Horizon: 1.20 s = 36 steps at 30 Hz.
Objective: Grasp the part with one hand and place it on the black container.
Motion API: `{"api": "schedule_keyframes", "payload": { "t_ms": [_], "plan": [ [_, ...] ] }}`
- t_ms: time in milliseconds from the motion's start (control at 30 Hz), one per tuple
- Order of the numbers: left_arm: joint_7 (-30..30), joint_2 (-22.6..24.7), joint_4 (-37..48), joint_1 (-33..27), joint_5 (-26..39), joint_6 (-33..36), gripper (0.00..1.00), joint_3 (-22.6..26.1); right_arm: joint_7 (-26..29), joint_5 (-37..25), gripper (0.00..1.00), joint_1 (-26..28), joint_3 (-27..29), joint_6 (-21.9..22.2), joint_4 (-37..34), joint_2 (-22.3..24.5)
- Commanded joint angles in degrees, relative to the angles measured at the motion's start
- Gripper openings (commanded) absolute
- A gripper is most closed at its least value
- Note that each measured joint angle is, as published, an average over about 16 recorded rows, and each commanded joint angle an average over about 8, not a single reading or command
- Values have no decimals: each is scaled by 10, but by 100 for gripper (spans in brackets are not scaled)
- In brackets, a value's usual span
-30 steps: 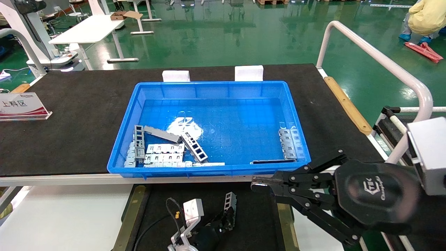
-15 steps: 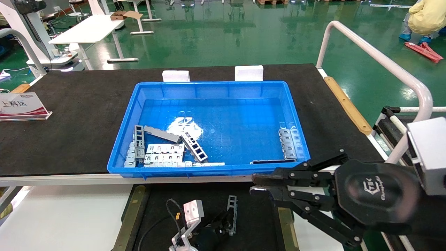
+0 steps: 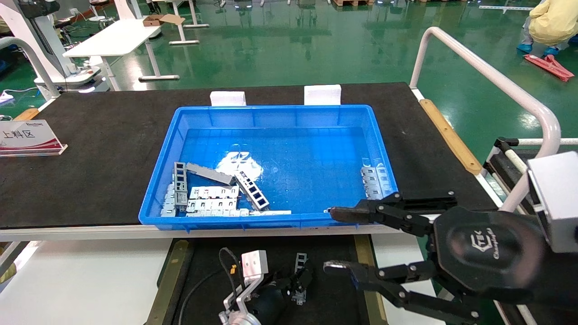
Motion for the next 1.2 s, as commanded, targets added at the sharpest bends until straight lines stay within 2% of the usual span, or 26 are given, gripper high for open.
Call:
{"api": "schedule_keyframes", "payload": {
  "t_ms": [33, 533, 933, 1200],
  "plan": [
    [-1, -6, -2, 2, 16, 15, 100, -5, 0, 0, 100, 0, 0, 0, 0, 0],
    [57, -131, -68, 31, 69, 209, 100, -38, 0, 0, 100, 0, 0, 0, 0, 0],
    [103, -230, -115, 58, 67, 323, 100, -71, 0, 0, 100, 0, -1, 0, 0, 0],
    [133, -280, -137, 79, 45, 370, 100, -107, 0, 0, 100, 0, -1, 0, 0, 0]
  ]
}}
